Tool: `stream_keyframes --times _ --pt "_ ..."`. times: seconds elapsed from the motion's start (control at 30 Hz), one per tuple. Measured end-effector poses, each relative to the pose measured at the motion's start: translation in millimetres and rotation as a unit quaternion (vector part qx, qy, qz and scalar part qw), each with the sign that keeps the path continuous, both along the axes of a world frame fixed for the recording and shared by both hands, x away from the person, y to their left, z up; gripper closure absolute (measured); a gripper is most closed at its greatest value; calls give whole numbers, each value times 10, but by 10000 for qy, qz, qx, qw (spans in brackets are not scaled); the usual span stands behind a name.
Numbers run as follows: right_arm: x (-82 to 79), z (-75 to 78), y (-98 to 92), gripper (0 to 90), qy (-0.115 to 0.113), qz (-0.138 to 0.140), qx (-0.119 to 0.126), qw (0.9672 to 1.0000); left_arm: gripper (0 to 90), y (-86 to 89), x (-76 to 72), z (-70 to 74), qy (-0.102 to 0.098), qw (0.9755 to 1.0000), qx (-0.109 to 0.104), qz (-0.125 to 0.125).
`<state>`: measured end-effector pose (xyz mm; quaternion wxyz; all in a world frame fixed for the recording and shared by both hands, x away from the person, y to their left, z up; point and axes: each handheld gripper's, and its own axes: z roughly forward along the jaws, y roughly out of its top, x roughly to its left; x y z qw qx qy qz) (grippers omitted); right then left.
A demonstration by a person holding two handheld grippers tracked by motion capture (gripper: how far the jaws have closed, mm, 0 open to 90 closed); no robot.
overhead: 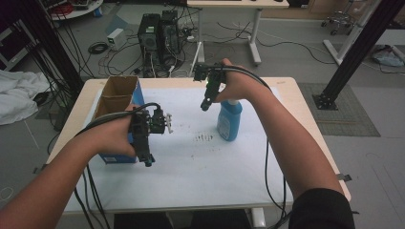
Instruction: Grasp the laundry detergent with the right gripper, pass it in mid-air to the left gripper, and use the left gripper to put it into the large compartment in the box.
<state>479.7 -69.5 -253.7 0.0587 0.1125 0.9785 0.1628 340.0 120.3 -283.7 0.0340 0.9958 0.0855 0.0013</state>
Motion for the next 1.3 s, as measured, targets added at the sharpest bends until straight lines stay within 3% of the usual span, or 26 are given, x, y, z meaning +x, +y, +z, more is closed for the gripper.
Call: stream_keyframes --times 0.03,0.07,0.23,0.27,0.3,0.33,0.37,0.4,0.43,0.47,0.5,0.53,0.7,0.73,0.77,0.8,0.87,0.9,0.93,1.13,1.2,1.23,1.3 --pt "0 0 0 114 0 0 0 10000 31 0 0 0 0 10000 0 0" --pt "-6 28 -50 114 -74 -53 464 9989 31 5 -16 12 -12 10000 7 -6" --pt "15 72 -165 114 -315 -369 975 9941 31 2 -30 31 -44 10000 -23 4" --pt "15 72 -165 114 -315 -369 975 9941 31 2 -30 31 -44 10000 -23 4" --pt "40 94 -245 114 -410 -554 1258 9897 31 -3 -30 37 -42 10000 -17 6" --pt "40 94 -245 114 -410 -554 1258 9897 31 -3 -30 37 -42 10000 -17 6" --pt "63 125 -345 114 -479 -738 1559 9838 31 -9 -28 37 -52 10000 -11 12" --pt "74 139 -401 114 -519 -823 1728 9801 31 -13 -23 35 -41 10000 -6 6" --pt "74 139 -401 114 -519 -823 1728 9801 31 -13 -23 35 -41 10000 -6 6" --pt "78 154 -456 114 -548 -931 1860 9766 31 -20 -19 35 -52 10000 20 -15" --pt "82 184 -569 114 -631 -1089 2052 9706 31 -33 -20 30 -36 10000 31 6" --pt "82 184 -569 114 -631 -1089 2052 9706 31 -33 -20 30 -36 10000 31 6" --pt "65 209 -903 114 -788 -1446 2437 9558 31 -80 -11 24 -26 10000 54 -33" --pt "65 209 -903 114 -788 -1446 2437 9558 31 -80 -11 24 -26 10000 54 -33" --pt "56 207 -986 114 -808 -1543 2521 9519 31 -101 -6 30 -37 10000 59 -38" --pt "56 207 -986 114 -808 -1543 2521 9519 31 -101 -6 30 -37 10000 59 -38" --pt "-14 155 -1354 114 -845 -1829 2796 9388 31 -130 3 35 -40 9999 56 -75" --pt "-14 155 -1354 114 -845 -1829 2796 9388 31 -130 3 35 -40 9999 56 -75" --pt "-111 111 -1578 114 -905 -1970 2885 9326 31 -144 11 34 -26 9999 61 -106" --pt "-391 7 -1894 114 -990 -2089 2911 9283 31 -167 23 19 -25 9998 63 -181" --pt "-456 -17 -1939 114 -998 -2105 2896 9284 31 -166 23 17 -19 9998 67 -193" --pt "-655 -117 -2041 114 -1030 -2091 2842 9300 31 -156 5 16 -33 9998 46 -204" --pt "-785 -211 -2092 114 -1057 -2100 2844 9295 31 -145 -14 15 -39 9998 17 -217"
